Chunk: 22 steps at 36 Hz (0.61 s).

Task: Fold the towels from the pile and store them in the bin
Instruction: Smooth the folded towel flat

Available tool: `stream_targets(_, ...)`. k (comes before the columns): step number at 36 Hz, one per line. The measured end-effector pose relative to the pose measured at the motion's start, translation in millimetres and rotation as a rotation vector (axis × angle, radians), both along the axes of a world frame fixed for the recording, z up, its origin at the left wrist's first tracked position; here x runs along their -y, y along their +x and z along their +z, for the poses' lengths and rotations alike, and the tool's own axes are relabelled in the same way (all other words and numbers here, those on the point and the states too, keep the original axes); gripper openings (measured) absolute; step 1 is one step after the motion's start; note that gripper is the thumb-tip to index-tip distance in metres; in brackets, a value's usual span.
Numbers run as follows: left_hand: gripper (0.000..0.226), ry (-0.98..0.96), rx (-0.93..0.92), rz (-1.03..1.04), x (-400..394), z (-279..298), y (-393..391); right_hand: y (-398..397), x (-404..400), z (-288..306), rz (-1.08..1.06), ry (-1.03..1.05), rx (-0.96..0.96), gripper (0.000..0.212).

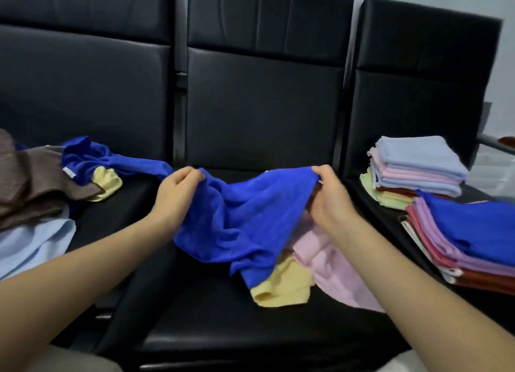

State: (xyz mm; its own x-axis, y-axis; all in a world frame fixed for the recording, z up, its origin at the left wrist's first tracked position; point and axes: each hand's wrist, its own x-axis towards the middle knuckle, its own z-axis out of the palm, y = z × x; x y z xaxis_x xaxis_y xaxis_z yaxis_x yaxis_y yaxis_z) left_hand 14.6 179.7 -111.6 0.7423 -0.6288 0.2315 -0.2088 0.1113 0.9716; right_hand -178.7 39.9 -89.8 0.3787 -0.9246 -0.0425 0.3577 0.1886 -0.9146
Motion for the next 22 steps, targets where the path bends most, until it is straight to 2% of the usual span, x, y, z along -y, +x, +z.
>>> stream_targets(2, 0.025, -0.051, 0.057, -0.041, -7.6, 4.2, -4.3, -17.7, 10.4, 4.0, 0.02, 0.023, 0.014, 0.019)
stream_targets(4, 0.019, -0.065, 0.11, -0.113, -14.4, 5.4, -8.1, -36.1, 24.3, 1.4, 0.032, 0.076, 0.043, 0.007)
stream_targets(5, 0.015, -0.039, 0.155, -0.169, -17.3, 4.3, -10.1, -44.8, 28.4, -0.4, 0.004, 0.117, 0.024, 0.013)
stream_targets(7, 0.014, 0.068, 0.23, -0.29, -23.9, 2.4, -18.5, -59.1, 29.3, -5.5, -0.021, 0.188, -0.074, 0.011)
stream_targets(8, 0.02, 0.137, 0.219, -0.338, -27.3, -0.7, -22.5, -66.1, 30.6, -11.7, -0.003, 0.234, -0.136, 0.021)
stream_targets(11, 0.046, 0.34, 0.127, -0.424, -32.3, -14.9, -30.5, -80.9, 21.7, -27.9, 0.055, 0.28, -0.289, 0.034)
stream_targets(13, 0.037, 0.422, 0.037, -0.45, -32.2, -25.1, -37.4, -87.5, 17.1, -37.8, 0.165, 0.228, -0.397, 0.025)
stream_targets(16, 0.02, 0.395, -0.177, -0.345, -26.4, -30.9, -45.4, -94.6, 16.8, -48.0, 0.201, 0.102, -0.528, 0.027)
stream_targets(22, 0.034, 0.411, -0.334, -0.159, -9.9, -30.0, -35.4, -99.9, 18.2, -45.0, 0.156, -0.032, -0.59, 0.032)
